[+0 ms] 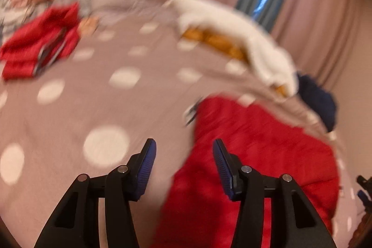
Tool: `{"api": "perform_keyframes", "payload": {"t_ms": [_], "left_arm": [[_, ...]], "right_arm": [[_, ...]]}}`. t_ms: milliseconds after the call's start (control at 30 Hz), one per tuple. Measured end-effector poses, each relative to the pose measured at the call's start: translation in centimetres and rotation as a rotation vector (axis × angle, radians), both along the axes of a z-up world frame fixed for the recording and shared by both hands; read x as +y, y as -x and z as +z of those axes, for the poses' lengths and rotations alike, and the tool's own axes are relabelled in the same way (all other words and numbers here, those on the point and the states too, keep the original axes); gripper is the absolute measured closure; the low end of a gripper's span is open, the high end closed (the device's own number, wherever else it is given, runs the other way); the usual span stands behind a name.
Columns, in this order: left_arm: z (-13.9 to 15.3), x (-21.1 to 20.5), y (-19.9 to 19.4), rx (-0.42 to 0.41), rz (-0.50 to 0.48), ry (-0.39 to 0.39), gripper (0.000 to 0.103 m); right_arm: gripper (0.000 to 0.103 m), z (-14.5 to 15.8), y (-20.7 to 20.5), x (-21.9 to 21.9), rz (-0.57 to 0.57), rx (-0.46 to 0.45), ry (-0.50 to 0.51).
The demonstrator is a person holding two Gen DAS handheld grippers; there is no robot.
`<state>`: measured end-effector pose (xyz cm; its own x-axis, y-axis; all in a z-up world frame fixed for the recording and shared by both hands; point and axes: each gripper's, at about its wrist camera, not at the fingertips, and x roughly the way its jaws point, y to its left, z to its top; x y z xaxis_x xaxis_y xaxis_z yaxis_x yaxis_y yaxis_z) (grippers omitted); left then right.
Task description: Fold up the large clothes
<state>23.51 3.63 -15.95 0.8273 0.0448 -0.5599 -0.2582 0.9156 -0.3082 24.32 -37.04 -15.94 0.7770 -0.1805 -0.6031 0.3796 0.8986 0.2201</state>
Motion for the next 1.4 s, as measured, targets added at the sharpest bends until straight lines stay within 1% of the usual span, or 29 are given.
{"api": "perform_keyframes", "payload": {"t_ms": [33, 67, 100, 133, 167, 200, 267, 300, 333, 367, 400, 433, 500, 667, 833, 1233, 1400], "left_arm": [[0.9, -0.5, -0.2, -0.044, -0.027, -0.005, 0.052], [1.6, -1.1, -0.9, -0.079, -0.077, 0.004, 0.052], [1.5, -1.3, -1.6, -0.078, -0.105, 0.012, 0.052], [1.0, -1.6, -2.9, -0.05, -0.136, 0.014, 0.052], [-0.2, -2.1, -4.4, 0.001, -0.161, -0.003, 0.052], [-1.9, -2.5, -5.6, 0.053, -0.166, -0.026, 0.053], [-5.8, -2.9, -7.0, 0.142, -0.161, -0.04, 0.053], [-8.5, -3.1, -8.2, 0.231, -0.17, -0.033, 0.053], [-9.4, -3.1, -8.7, 0.261, -0.179, -0.014, 0.053], [-8.8, -2.9, -8.6, 0.232, -0.177, -0.004, 0.053], [-8.3, -2.8, -8.6, 0.22, -0.182, 0.006, 0.053], [-8.4, -2.7, -8.6, 0.219, -0.183, 0.01, 0.053], [-9.0, -2.5, -8.9, 0.228, -0.184, 0.026, 0.053], [-8.9, -3.2, -9.1, 0.231, -0.178, 0.001, 0.052], [-8.9, -2.8, -8.8, 0.226, -0.185, 0.015, 0.049], [-8.8, -3.1, -8.9, 0.237, -0.179, -0.016, 0.048], [-8.8, -3.0, -8.9, 0.231, -0.188, 0.002, 0.044]], "right_arm": [[0.041, 0.5, 0.2, -0.4, 0.036, -0.03, 0.008], [0.051, 0.7, 0.3, 0.1, 0.082, -0.052, 0.019], [0.065, 0.8, -0.1, 0.8, 0.139, -0.06, 0.032], [0.069, 0.6, -0.4, 1.4, 0.188, -0.054, 0.042], [0.075, 0.1, -1.2, 2.2, 0.231, -0.042, 0.05], [0.078, -0.8, -2.4, 2.9, 0.261, -0.02, 0.056], [0.08, -3.1, -4.8, 3.8, 0.27, 0.042, 0.068], [0.08, -5.0, -6.4, 4.0, 0.245, 0.097, 0.081], [0.08, -6.8, -7.3, 4.0, 0.219, 0.157, 0.095], [0.08, -9.6, -8.4, 4.1, 0.206, 0.228, 0.105], [0.079, -10.4, -8.5, 4.3, 0.207, 0.219, 0.118], [0.078, -10.4, -8.2, 4.5, 0.205, 0.196, 0.136], [0.076, -10.0, -8.0, 5.0, 0.207, 0.195, 0.157], [0.076, -10.0, -7.8, 4.9, 0.209, 0.195, 0.15], [0.076, -10.1, -8.4, 4.9, 0.208, 0.199, 0.16], [0.075, -10.2, -8.4, 5.5, 0.2, 0.206, 0.203], [0.075, -10.2, -8.4, 5.6, 0.2, 0.205, 0.2]]}}
